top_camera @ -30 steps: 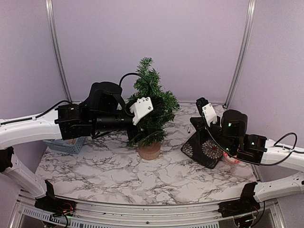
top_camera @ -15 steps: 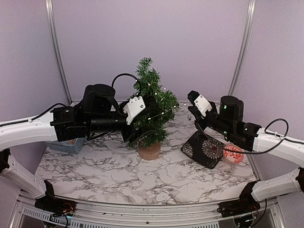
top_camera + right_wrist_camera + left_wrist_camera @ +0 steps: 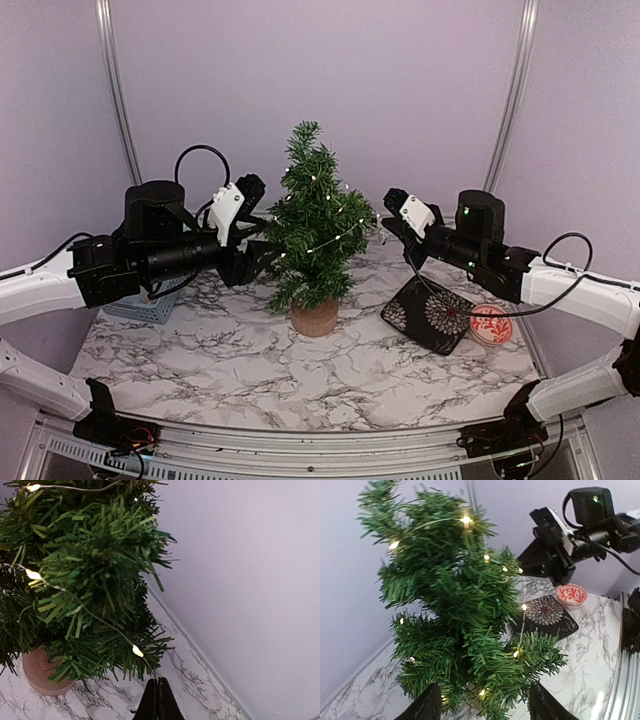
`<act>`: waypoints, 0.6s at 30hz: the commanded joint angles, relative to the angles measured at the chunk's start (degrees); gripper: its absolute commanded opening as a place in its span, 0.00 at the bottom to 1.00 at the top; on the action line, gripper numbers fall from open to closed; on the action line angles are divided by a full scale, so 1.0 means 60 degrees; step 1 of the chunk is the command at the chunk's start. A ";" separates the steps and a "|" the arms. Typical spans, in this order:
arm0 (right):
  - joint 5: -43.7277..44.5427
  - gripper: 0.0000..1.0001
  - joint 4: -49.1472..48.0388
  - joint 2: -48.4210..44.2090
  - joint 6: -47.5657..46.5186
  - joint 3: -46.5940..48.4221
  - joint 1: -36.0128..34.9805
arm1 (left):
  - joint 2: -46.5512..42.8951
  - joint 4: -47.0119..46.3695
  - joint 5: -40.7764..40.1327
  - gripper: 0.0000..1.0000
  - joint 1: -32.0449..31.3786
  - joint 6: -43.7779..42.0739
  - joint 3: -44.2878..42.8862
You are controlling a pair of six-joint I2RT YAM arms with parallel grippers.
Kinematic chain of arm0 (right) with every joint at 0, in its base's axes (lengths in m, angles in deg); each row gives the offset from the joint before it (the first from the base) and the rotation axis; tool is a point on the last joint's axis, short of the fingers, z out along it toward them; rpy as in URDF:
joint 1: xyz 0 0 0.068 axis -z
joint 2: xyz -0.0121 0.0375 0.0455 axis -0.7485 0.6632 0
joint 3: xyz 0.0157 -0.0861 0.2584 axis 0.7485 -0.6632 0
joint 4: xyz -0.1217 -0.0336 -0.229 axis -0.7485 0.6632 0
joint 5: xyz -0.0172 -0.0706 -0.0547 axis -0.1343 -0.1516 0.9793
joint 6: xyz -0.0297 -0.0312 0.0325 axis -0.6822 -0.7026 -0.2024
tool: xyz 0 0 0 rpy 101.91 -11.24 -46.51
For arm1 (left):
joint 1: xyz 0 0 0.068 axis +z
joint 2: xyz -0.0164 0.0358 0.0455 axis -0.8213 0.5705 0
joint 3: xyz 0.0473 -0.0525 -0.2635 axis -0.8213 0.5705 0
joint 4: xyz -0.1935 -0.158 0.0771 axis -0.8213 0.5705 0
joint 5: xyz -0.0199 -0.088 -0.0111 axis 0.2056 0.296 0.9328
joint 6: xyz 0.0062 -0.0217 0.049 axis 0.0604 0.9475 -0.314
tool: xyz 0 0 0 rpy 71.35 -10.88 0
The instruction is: Decorate the small christmas tree
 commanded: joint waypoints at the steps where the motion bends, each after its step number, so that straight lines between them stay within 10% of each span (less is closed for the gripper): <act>1: -0.0584 0.00 -0.0258 0.0092 -0.0225 0.0522 0.0074 | -0.0496 -0.0562 -0.0936 0.59 0.0377 0.2046 0.0549; 18: -0.0701 0.00 -0.0111 -0.0026 -0.0401 0.0594 0.0070 | -0.0181 -0.2492 0.0147 0.53 0.0581 0.6211 0.3344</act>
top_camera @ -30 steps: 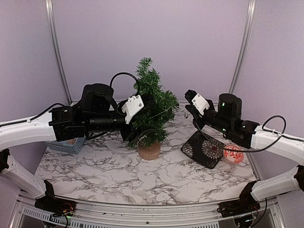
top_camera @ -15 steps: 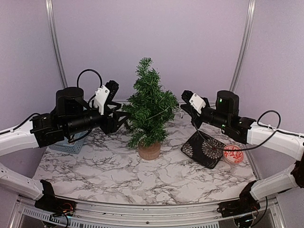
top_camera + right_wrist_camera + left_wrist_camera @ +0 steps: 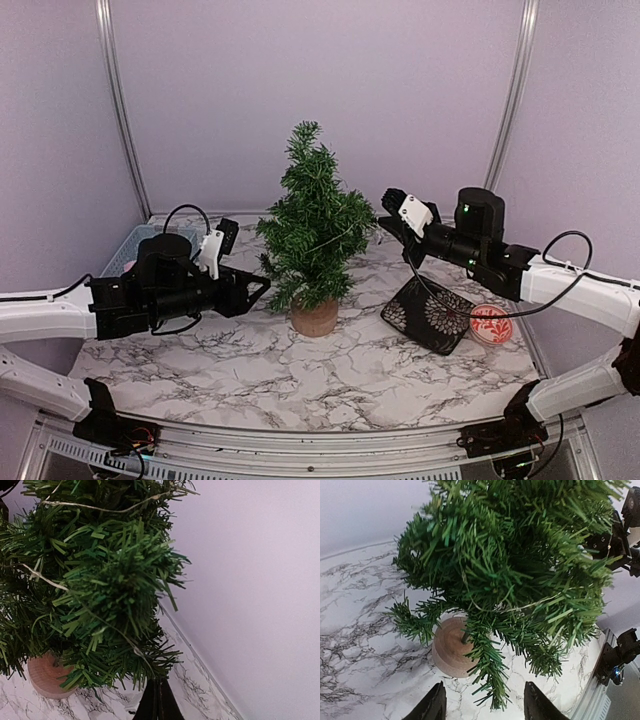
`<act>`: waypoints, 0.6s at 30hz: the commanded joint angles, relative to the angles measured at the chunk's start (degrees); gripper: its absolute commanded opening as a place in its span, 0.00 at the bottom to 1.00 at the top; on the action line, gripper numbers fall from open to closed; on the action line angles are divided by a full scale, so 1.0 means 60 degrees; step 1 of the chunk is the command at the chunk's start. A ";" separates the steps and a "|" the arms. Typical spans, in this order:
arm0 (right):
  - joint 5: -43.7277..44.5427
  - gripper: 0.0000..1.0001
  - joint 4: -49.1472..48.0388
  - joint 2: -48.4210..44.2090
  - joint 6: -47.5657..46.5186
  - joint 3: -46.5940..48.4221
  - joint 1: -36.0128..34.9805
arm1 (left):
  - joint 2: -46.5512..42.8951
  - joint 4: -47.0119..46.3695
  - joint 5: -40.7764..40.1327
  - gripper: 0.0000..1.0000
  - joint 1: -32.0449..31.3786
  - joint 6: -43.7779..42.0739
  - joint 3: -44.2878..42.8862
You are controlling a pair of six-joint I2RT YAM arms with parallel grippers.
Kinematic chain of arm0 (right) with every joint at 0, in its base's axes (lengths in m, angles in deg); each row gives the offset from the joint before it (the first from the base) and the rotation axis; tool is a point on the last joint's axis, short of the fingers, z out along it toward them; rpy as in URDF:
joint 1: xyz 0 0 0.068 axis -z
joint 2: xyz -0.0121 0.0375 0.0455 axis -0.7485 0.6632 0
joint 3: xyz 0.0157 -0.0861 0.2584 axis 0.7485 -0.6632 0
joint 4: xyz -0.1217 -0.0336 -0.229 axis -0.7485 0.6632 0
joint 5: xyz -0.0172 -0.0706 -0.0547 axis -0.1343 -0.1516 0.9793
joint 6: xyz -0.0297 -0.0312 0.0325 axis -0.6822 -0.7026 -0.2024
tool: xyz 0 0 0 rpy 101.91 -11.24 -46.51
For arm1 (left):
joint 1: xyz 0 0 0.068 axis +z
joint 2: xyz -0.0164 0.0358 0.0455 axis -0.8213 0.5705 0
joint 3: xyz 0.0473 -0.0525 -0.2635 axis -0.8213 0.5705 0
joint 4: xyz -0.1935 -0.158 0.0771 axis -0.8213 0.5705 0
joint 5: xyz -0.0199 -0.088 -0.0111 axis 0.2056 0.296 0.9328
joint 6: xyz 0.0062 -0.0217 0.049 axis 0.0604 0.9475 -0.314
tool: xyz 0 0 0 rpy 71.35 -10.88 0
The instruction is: Decorate the small christmas tree
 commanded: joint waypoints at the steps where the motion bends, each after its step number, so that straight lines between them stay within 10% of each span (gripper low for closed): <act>1: -0.0105 0.00 -0.0060 -0.0112 -0.0148 0.0453 0.0068 | 0.0474 -0.1011 0.0364 0.54 0.0035 0.0933 0.0213; 14: -0.0105 0.00 0.0151 -0.0154 -0.0213 0.0653 0.0067 | 0.1883 -0.1568 0.0657 0.42 0.0069 0.1517 0.0195; 18: -0.0129 0.00 0.0329 -0.0199 -0.0310 0.0727 0.0077 | 0.1981 -0.1569 0.0638 0.24 0.0258 0.1450 0.0179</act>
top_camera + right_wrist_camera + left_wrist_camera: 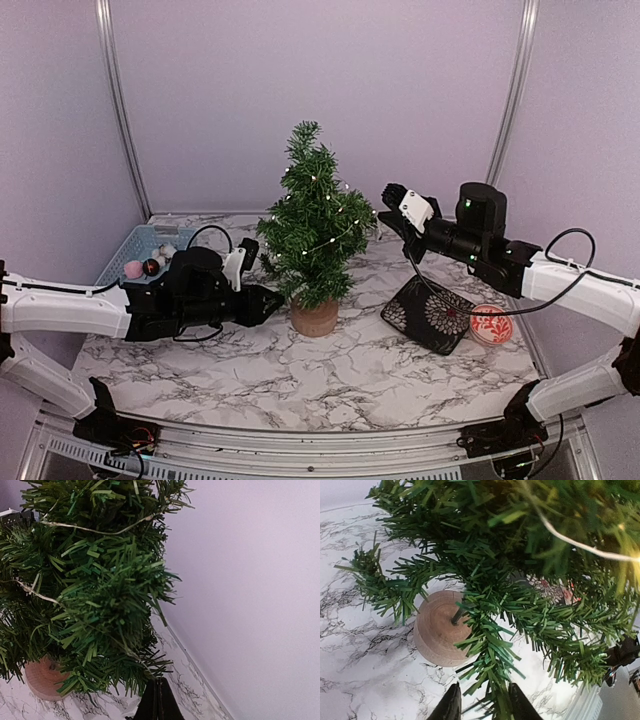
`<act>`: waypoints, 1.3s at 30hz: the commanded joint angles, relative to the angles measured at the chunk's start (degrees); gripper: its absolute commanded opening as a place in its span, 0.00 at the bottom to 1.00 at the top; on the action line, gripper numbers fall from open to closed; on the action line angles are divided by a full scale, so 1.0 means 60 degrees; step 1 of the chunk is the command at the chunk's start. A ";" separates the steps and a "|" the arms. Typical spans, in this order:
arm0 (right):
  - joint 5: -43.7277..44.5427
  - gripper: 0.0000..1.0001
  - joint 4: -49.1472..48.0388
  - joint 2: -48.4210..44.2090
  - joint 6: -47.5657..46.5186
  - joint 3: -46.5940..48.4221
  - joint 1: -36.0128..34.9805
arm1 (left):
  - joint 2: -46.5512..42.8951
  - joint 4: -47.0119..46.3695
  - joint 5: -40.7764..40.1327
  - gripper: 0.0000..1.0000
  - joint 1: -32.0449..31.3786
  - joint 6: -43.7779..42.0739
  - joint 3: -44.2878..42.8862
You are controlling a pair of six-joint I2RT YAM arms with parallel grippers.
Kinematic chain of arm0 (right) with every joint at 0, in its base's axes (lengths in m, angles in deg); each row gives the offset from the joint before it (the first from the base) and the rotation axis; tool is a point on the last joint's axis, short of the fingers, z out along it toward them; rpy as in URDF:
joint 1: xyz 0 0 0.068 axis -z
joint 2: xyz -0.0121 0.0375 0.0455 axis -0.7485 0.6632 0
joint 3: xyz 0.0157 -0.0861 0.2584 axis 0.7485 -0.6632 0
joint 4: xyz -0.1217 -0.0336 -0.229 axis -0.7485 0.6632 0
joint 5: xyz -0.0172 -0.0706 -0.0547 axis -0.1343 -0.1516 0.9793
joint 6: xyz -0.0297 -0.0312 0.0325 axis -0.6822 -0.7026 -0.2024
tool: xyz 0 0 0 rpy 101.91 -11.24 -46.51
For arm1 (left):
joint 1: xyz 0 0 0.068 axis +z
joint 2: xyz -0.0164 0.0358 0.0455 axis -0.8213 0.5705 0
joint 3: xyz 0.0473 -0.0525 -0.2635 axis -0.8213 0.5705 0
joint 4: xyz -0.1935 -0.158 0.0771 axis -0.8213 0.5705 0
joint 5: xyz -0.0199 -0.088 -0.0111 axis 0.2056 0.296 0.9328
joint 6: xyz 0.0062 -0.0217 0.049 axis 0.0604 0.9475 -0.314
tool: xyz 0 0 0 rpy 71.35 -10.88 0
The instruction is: Decorate the small christmas tree
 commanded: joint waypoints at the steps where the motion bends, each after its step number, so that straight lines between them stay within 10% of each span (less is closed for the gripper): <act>1: -0.0103 0.00 0.0252 -0.0207 -0.0147 0.0465 0.0075 | 0.0060 -0.0425 -0.0068 0.18 0.0285 -0.0066 0.0017; 5: -0.0198 0.00 0.0460 -0.0230 -0.0198 0.0549 0.0070 | 0.0020 -0.0371 0.0123 0.00 0.0715 -0.0215 0.0073; 39: -0.2311 0.00 0.1335 0.1032 -0.0594 0.1143 -0.0461 | 0.0948 0.0864 0.1339 0.00 0.2448 -0.2277 -0.1318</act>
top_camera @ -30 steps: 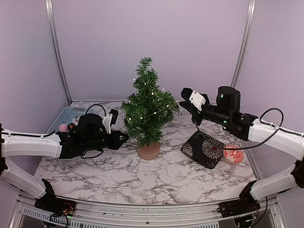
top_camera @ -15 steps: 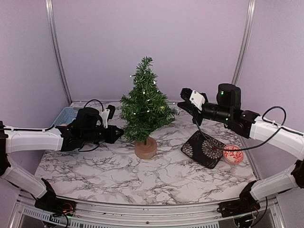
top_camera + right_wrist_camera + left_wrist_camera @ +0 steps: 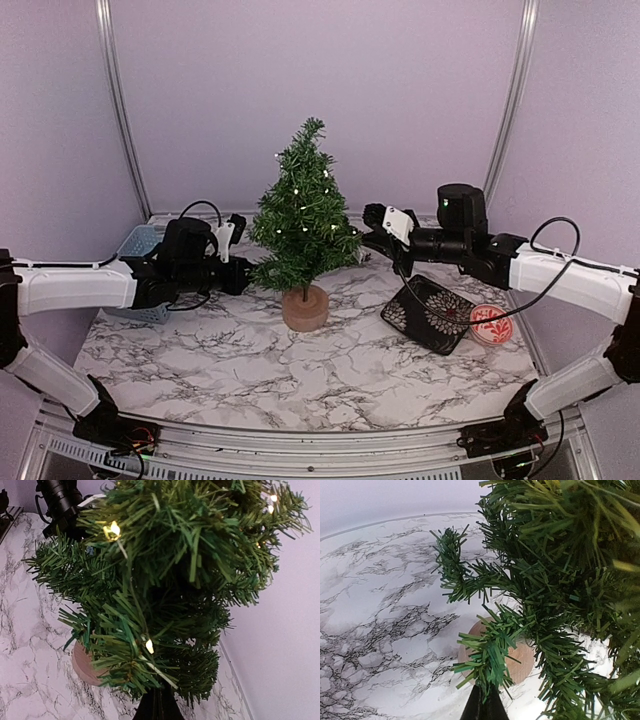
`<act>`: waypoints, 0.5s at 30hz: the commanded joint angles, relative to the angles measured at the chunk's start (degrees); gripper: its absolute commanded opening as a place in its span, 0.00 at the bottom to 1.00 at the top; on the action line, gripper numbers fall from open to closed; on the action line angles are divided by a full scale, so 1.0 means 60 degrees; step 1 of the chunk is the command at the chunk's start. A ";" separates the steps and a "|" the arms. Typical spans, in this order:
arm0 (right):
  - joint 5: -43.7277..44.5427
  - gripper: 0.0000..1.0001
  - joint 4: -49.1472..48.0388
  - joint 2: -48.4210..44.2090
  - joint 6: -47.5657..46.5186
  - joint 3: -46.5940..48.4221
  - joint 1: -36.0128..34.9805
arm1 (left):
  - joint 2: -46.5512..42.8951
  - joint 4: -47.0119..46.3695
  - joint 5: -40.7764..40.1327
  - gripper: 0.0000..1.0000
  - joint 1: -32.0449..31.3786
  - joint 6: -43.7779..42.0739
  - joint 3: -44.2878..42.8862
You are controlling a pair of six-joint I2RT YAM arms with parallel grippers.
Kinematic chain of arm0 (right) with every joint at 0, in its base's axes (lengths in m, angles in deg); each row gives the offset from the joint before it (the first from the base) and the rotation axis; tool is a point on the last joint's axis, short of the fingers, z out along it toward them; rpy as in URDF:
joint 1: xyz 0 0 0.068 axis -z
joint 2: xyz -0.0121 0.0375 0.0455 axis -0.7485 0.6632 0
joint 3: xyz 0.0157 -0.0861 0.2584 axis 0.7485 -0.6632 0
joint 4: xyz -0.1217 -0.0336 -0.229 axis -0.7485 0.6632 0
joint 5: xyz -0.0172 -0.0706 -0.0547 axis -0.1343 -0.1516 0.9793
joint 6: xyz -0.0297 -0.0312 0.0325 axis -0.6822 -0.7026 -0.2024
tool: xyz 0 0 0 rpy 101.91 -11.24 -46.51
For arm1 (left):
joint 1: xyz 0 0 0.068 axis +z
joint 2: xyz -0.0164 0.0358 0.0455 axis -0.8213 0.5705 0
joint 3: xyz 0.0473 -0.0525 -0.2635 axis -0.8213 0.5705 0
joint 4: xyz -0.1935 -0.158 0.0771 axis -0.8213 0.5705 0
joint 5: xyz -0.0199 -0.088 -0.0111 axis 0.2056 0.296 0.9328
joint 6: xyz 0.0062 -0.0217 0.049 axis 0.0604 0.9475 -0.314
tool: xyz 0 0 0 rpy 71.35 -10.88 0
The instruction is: Decorate the small christmas tree
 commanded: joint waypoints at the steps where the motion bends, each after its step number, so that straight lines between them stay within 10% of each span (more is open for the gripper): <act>1: -0.0353 0.00 -0.0119 0.0288 0.0063 0.0491 -0.0265 | 0.0161 0.0230 0.0133 0.00 0.0090 -0.0356 -0.0354; 15: -0.0481 0.00 -0.1136 0.0474 0.0961 -0.0148 -0.0433 | 0.0312 0.0430 0.0240 0.00 0.0136 -0.0683 -0.0570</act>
